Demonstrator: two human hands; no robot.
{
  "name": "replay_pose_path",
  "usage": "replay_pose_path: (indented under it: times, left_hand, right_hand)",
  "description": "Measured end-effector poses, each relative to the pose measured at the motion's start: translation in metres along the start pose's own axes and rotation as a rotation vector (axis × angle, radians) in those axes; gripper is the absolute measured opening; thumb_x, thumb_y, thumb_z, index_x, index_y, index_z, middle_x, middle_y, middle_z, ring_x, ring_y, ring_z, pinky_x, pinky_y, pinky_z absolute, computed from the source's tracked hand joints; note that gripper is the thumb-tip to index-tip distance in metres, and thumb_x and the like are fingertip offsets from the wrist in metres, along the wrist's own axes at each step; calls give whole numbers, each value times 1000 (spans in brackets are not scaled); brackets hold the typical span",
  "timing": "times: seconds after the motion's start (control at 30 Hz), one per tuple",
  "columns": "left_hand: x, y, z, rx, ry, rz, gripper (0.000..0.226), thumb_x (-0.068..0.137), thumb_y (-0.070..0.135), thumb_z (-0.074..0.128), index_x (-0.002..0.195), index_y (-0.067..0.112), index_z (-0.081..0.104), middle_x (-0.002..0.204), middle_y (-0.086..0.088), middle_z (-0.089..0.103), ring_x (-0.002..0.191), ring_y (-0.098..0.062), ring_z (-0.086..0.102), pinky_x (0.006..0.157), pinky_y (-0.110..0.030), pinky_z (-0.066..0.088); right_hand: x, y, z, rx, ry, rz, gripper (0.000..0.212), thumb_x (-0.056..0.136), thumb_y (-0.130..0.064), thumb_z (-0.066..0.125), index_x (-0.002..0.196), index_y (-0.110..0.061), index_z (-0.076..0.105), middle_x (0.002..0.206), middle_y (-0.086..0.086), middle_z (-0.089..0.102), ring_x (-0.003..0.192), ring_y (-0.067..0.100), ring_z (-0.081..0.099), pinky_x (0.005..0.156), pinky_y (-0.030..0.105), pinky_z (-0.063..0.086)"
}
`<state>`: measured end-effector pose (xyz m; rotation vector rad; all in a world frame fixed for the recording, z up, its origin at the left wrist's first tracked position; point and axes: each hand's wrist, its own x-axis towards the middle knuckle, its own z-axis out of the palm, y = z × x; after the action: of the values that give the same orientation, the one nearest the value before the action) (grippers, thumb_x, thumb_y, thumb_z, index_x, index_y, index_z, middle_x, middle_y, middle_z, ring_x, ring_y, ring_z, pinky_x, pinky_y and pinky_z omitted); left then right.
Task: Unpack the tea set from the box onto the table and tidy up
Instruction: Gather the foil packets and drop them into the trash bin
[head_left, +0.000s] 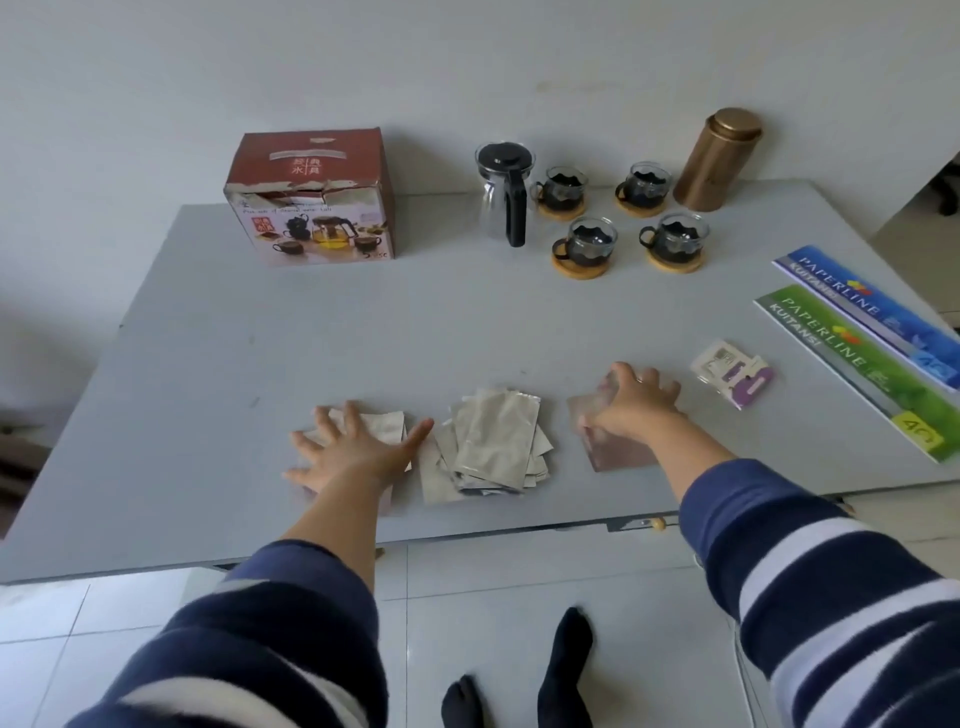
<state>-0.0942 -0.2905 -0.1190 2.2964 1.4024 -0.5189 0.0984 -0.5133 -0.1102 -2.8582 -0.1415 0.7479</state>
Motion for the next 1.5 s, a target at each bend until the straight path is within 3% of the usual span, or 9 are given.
replay_pose_path:
  times: [0.13, 0.3, 0.5, 0.63, 0.87, 1.0, 1.2, 1.4, 1.5]
  left_hand:
    - [-19, 31, 14, -128, 100, -6, 115, 60, 96, 20, 150, 26, 20, 160, -4, 11, 142, -36, 14, 106, -55, 28]
    - [-30, 53, 26, -109, 53, 89, 112, 62, 92, 37, 151, 28, 14, 159, -2, 8, 139, -33, 16, 103, -50, 30]
    - [-22, 36, 50, 69, 247, 262, 70, 81, 74, 38, 137, 33, 32, 147, -3, 22, 126, -33, 28, 97, -42, 32]
    - [-22, 29, 57, 64, 388, 394, 53, 89, 63, 40, 126, 25, 44, 137, -5, 35, 121, -34, 36, 94, -42, 37]
    - [-23, 32, 52, -69, 351, 458, 43, 94, 17, 50, 135, 21, 39, 125, -8, 52, 91, -35, 64, 65, -33, 39]
    - [-19, 33, 44, -183, 291, 455, 39, 92, 13, 49, 130, 22, 41, 117, -9, 59, 90, -38, 62, 67, -34, 42]
    - [-29, 53, 28, -276, 209, 521, 32, 96, 20, 46, 128, 20, 43, 119, -10, 60, 94, -36, 60, 68, -33, 42]
    - [-57, 126, 21, -403, 95, 676, 27, 96, 19, 49, 122, 22, 44, 105, -10, 63, 80, -26, 54, 65, -31, 41]
    - [-84, 172, 30, -431, 60, 753, 25, 97, 16, 46, 121, 23, 43, 102, -6, 64, 81, -25, 56, 64, -33, 43]
  right_hand:
    - [-20, -20, 30, 86, 100, 30, 78, 70, -58, 68, 134, -33, 31, 136, 7, 26, 125, 35, 28, 83, 40, 41]
    - [-42, -47, 57, 235, 199, -17, 60, 90, -46, 51, 143, -27, 28, 146, 13, 27, 129, 40, 31, 99, 43, 39]
    - [-55, -54, 48, 388, 38, -50, 113, 66, -30, 83, 149, -18, 8, 145, 10, 33, 128, 30, 47, 99, 35, 42]
    - [-60, -60, 55, 403, -7, -53, 86, 65, -27, 84, 132, -9, 33, 130, 9, 54, 115, 31, 58, 84, 34, 48]
    - [-69, -73, 51, 438, -186, -59, 72, 70, -18, 82, 130, -4, 45, 126, 9, 57, 115, 27, 56, 91, 31, 46]
    - [-77, -73, 59, 685, -307, -53, 52, 79, -2, 73, 126, -3, 49, 111, 4, 57, 97, 22, 51, 84, 27, 40]
    - [-84, -51, 48, 949, -297, 5, 59, 76, 5, 73, 128, -5, 49, 109, 9, 60, 96, 24, 56, 70, 25, 43]
    - [-81, 15, -13, 1100, -163, 80, 74, 81, 0, 72, 144, -3, 33, 148, 14, 42, 137, 31, 38, 109, 35, 28]
    - [-81, 67, -37, 1158, -80, 134, 85, 79, -8, 76, 147, -2, 25, 154, 15, 32, 142, 32, 30, 114, 42, 23]
